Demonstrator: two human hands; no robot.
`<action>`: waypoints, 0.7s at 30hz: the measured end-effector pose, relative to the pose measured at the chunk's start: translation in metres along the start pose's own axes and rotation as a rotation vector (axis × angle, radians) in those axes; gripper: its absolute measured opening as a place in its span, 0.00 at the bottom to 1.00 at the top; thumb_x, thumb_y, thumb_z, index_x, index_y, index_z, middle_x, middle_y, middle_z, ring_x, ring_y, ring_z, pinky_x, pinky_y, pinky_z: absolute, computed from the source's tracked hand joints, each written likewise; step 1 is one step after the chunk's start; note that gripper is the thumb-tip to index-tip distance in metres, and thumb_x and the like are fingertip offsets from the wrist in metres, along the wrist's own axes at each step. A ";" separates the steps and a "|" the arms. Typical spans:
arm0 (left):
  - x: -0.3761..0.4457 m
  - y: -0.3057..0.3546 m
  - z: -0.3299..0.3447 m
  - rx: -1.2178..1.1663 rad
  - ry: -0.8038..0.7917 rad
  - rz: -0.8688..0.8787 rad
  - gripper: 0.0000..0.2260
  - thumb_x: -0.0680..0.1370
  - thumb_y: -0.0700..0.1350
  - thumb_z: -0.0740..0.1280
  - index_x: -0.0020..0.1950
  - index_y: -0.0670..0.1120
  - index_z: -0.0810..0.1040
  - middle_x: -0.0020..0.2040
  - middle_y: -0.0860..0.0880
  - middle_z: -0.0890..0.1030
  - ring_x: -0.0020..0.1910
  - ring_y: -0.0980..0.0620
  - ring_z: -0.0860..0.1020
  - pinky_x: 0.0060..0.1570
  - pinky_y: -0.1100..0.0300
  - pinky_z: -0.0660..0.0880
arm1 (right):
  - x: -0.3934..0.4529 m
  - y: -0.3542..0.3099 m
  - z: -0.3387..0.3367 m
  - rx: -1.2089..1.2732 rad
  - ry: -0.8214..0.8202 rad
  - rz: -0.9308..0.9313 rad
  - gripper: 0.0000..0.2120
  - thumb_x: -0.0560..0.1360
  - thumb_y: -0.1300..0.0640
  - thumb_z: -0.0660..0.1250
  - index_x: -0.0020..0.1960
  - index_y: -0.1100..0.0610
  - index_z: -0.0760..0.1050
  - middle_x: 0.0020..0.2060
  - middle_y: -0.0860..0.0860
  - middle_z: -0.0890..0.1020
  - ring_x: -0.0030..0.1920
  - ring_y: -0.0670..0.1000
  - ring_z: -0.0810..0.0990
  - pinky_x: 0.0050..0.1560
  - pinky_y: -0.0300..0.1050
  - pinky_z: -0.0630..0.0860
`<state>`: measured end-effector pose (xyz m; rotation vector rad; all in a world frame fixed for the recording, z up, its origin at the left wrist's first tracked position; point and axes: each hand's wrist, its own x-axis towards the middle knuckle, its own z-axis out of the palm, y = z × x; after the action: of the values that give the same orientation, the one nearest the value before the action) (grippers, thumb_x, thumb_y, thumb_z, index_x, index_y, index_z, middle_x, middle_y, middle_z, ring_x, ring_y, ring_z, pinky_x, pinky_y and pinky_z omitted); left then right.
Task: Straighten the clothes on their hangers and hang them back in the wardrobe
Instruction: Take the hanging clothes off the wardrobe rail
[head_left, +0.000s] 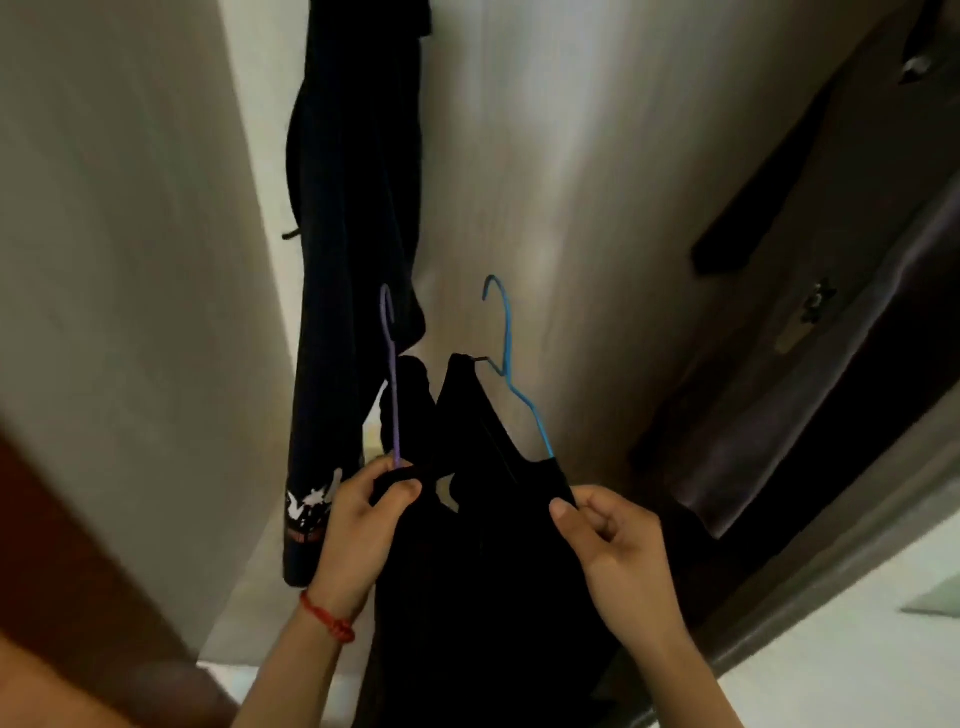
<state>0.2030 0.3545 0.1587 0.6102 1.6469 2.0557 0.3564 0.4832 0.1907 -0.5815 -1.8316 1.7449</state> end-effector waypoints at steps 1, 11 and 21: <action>-0.006 -0.004 0.002 -0.015 0.064 0.012 0.08 0.76 0.29 0.58 0.43 0.38 0.75 0.34 0.42 0.74 0.30 0.53 0.73 0.29 0.70 0.69 | 0.005 0.003 -0.007 -0.001 -0.075 0.005 0.10 0.76 0.64 0.62 0.38 0.61 0.78 0.21 0.48 0.70 0.23 0.45 0.64 0.26 0.40 0.60; -0.099 -0.007 0.017 0.031 0.493 0.074 0.06 0.59 0.50 0.67 0.32 0.49 0.77 0.29 0.52 0.72 0.29 0.56 0.70 0.29 0.66 0.65 | 0.010 0.025 -0.012 0.013 -0.623 0.049 0.28 0.60 0.31 0.69 0.40 0.58 0.78 0.27 0.63 0.71 0.28 0.54 0.66 0.31 0.43 0.64; -0.191 -0.011 -0.019 -0.048 0.864 0.062 0.11 0.66 0.43 0.67 0.40 0.36 0.73 0.32 0.44 0.69 0.26 0.52 0.69 0.26 0.65 0.64 | -0.020 0.042 0.056 -0.097 -1.011 0.019 0.30 0.67 0.41 0.67 0.43 0.70 0.69 0.32 0.69 0.69 0.32 0.53 0.65 0.34 0.47 0.61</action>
<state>0.3472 0.2298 0.1313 -0.3219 1.9935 2.5839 0.3333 0.4301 0.1466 0.3588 -2.5438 2.1663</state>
